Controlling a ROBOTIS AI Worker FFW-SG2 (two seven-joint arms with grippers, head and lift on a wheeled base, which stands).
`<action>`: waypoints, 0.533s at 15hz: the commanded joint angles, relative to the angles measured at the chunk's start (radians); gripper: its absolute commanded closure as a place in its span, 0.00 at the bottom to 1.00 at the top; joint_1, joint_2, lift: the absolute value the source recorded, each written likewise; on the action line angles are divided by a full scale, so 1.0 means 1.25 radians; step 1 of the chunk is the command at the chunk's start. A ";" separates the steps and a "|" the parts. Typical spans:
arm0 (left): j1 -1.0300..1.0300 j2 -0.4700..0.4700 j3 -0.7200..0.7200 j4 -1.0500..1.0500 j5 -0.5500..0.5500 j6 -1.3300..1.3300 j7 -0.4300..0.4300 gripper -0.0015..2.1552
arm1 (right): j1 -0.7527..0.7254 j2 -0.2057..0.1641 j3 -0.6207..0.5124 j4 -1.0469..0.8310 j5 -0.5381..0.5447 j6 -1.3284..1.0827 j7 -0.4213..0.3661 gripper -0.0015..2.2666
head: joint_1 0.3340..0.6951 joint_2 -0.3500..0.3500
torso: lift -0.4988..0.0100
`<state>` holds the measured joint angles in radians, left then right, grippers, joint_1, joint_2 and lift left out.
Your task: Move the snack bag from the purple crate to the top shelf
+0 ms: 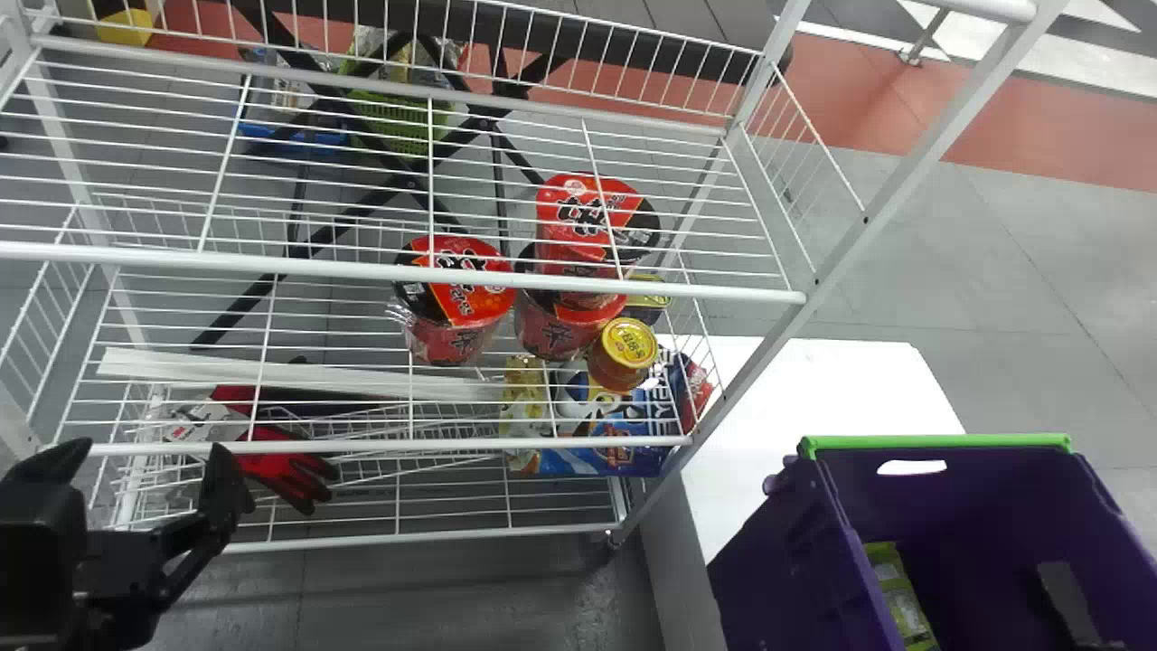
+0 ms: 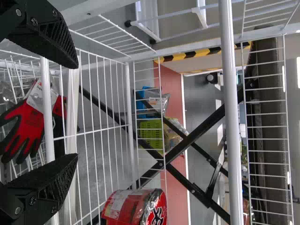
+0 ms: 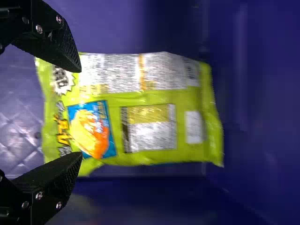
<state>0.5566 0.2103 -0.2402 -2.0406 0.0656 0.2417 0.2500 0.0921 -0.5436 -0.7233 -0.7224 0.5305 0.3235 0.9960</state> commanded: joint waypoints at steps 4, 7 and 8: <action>-0.016 -0.001 -0.002 0.015 0.009 0.000 -0.006 0.08 | 0.007 0.002 -0.001 0.032 -0.021 -0.073 -0.016 0.10 | 1.00 0.00 | 0.09; -0.018 0.000 -0.002 0.025 0.009 -0.007 -0.010 0.08 | 0.007 0.015 0.019 0.056 -0.002 -0.090 -0.048 0.10 | 1.00 0.00 | 0.09; -0.018 0.001 -0.001 0.029 0.010 -0.007 -0.010 0.08 | 0.007 0.016 0.020 0.065 0.003 -0.102 -0.059 0.10 | 1.00 0.00 | 0.09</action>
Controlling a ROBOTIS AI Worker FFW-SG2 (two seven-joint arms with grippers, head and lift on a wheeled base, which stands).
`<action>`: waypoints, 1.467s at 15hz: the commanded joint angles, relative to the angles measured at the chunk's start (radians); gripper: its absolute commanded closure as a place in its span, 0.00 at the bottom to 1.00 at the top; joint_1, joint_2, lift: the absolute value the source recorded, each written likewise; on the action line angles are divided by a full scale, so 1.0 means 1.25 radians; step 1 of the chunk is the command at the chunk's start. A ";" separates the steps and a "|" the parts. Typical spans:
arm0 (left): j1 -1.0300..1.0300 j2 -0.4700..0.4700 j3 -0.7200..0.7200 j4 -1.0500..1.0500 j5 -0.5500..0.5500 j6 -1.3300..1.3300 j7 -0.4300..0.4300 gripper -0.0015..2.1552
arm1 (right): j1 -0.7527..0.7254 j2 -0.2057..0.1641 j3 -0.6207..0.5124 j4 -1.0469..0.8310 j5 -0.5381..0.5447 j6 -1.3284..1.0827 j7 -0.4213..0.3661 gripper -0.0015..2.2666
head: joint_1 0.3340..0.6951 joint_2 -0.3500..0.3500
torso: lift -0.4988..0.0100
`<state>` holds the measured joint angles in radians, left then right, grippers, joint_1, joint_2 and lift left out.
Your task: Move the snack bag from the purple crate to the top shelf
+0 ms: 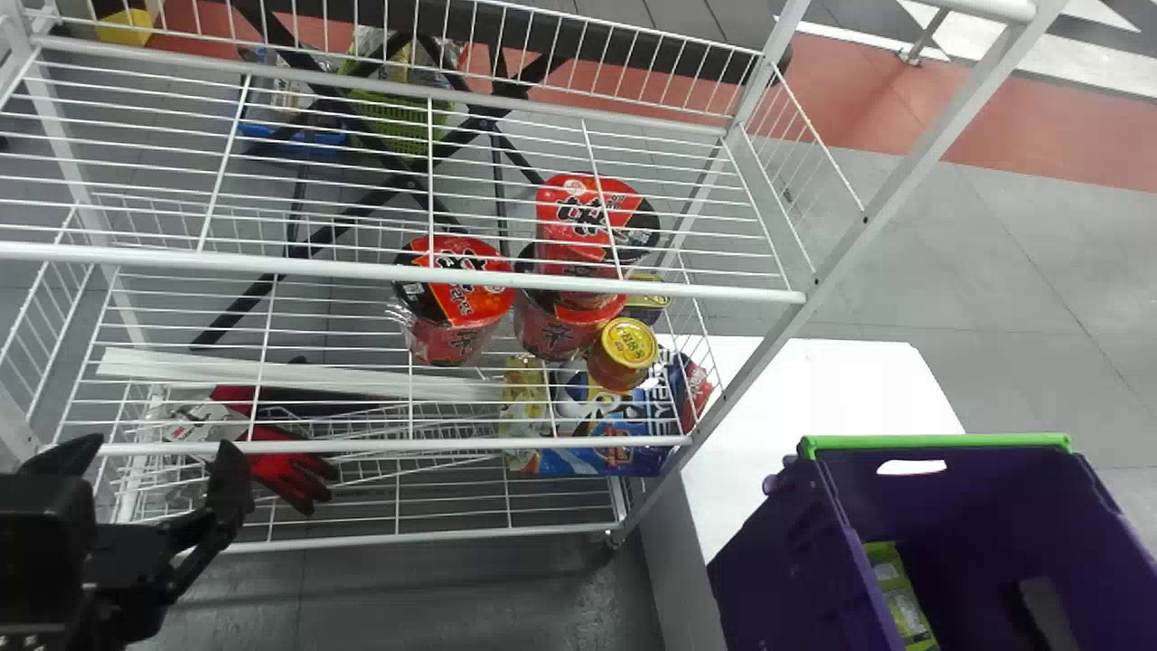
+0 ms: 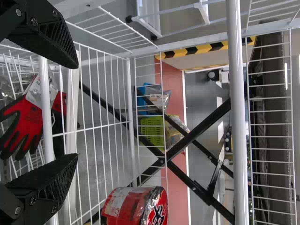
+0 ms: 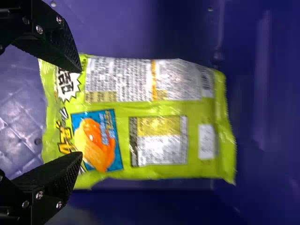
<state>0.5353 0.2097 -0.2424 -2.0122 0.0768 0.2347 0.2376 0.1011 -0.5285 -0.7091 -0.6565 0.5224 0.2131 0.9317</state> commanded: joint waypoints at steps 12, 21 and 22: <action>-0.016 0.005 0.006 0.037 0.015 -0.024 -0.002 0.08 | -0.001 0.028 0.006 0.054 -0.007 -0.127 -0.088 0.10 | 1.00 0.00 | 0.09; -0.021 0.008 0.006 0.060 0.021 -0.034 -0.011 0.08 | -0.007 0.018 0.002 0.071 -0.007 -0.137 -0.123 0.10 | 1.00 0.00 | 0.09; -0.023 0.008 0.009 0.066 0.021 -0.034 -0.012 0.08 | -0.013 0.019 0.003 0.076 -0.004 -0.137 -0.123 0.14 | 1.00 0.00 | 0.09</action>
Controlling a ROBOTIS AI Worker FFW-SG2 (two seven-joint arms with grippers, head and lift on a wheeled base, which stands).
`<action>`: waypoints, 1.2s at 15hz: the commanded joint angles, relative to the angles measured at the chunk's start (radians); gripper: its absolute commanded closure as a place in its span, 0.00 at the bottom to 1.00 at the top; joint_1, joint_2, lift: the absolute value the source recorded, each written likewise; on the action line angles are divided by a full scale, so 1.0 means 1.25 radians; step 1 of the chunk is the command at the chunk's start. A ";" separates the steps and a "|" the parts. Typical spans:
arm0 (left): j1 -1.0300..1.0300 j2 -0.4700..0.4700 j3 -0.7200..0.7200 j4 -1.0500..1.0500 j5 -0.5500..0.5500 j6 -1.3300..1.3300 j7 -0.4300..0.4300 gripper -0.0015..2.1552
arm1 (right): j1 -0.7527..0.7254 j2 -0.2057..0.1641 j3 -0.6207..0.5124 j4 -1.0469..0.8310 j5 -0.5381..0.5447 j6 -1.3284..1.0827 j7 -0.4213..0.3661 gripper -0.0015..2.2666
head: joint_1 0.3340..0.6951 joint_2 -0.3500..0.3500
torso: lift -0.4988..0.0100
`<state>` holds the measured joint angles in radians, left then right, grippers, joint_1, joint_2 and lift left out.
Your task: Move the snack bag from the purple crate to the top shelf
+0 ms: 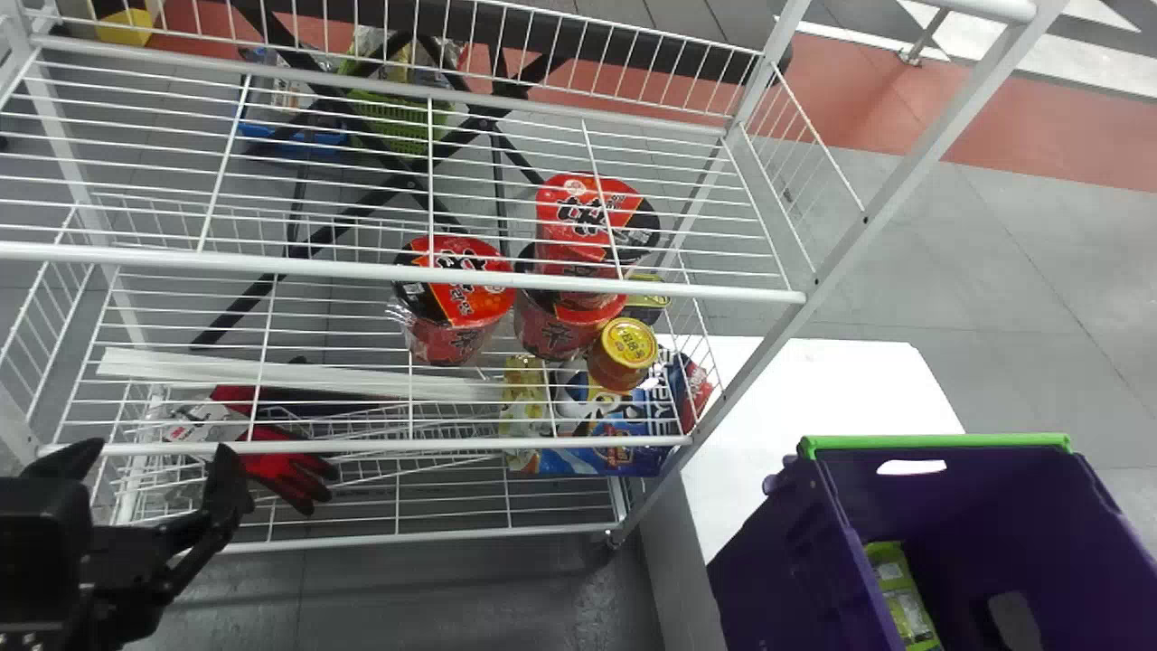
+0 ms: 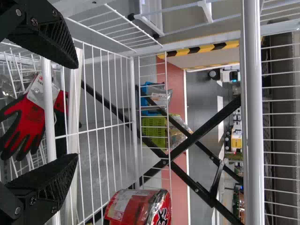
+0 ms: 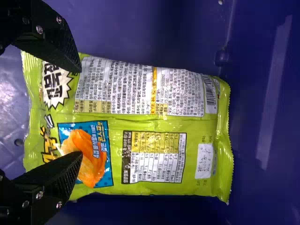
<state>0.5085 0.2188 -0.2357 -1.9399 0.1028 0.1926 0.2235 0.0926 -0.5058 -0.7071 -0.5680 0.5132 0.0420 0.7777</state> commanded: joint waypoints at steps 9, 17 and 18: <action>-0.023 0.016 0.023 0.041 0.018 -0.015 -0.022 0.08 | -0.031 0.028 0.027 0.016 0.005 0.047 -0.021 0.87 | 1.00 0.00 | 0.09; -0.008 0.003 -0.019 -0.014 -0.017 0.054 0.037 0.08 | -0.008 0.000 0.025 -0.066 -0.044 0.091 0.053 0.87 | 1.00 0.00 | 0.09; -0.009 0.003 -0.018 -0.013 -0.018 0.054 0.036 0.08 | -0.007 0.001 0.025 -0.067 -0.040 0.089 0.055 0.87 | 1.00 0.00 | 0.09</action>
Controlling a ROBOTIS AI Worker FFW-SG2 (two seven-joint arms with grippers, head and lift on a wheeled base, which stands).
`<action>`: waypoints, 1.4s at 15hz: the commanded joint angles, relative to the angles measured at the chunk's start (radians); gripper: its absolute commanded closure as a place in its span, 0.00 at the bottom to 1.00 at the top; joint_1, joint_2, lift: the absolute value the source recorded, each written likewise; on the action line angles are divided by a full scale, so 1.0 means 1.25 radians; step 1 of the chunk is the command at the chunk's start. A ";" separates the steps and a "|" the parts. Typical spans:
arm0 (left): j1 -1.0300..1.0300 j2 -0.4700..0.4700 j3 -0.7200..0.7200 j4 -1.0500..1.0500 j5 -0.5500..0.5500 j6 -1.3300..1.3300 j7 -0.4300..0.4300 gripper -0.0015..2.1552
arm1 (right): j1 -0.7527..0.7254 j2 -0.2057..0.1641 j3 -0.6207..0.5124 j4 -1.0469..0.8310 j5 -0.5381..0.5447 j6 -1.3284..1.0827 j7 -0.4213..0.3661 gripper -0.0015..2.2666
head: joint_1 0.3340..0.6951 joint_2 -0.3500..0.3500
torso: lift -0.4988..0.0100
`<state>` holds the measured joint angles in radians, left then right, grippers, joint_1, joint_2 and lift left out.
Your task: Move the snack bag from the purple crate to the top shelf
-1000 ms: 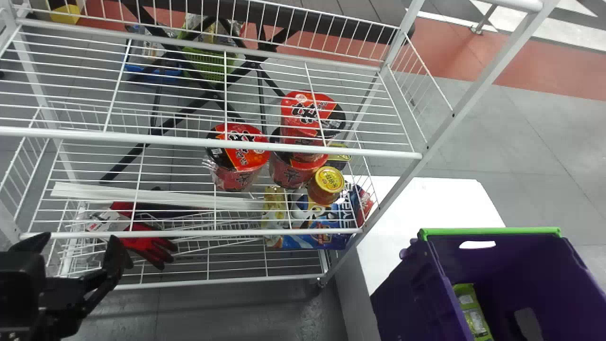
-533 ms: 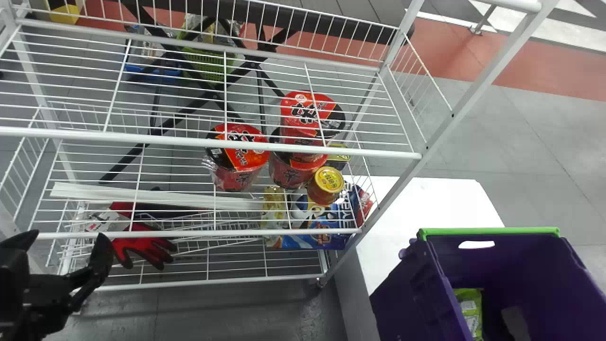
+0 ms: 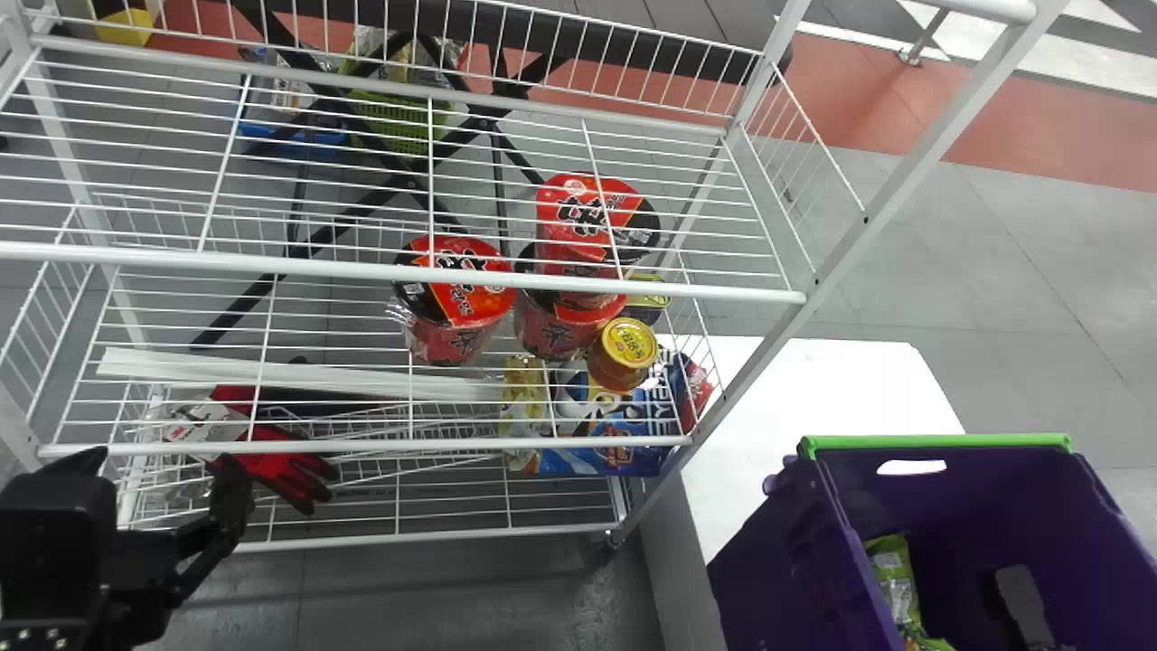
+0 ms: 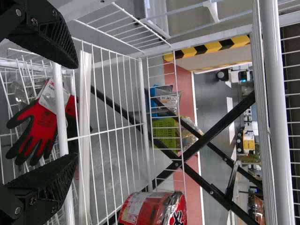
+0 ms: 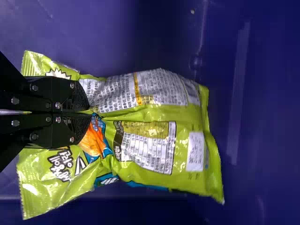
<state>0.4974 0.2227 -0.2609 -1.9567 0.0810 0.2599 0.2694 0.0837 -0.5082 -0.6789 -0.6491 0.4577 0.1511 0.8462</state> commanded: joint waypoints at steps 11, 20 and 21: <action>-0.004 -0.003 -0.002 0.009 -0.006 0.003 0.000 0.08 | 0.105 0.106 -0.007 -0.172 0.000 0.004 -0.004 0.87 | 1.00 0.00 | 0.14; -0.008 -0.005 -0.008 0.008 -0.005 0.003 0.000 0.08 | 0.153 0.115 -0.061 -0.228 -0.024 -0.006 0.005 0.87 | 1.00 0.00 | 0.21; -0.005 -0.005 -0.006 0.007 -0.005 0.003 0.000 0.08 | 0.158 0.116 -0.064 -0.235 -0.026 -0.006 0.008 0.87 | 1.00 0.00 | 0.22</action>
<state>0.4883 0.2163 -0.2711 -1.9454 0.0752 0.2632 0.2700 0.2728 -0.3657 -0.7544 -0.9325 0.4281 0.1433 0.8545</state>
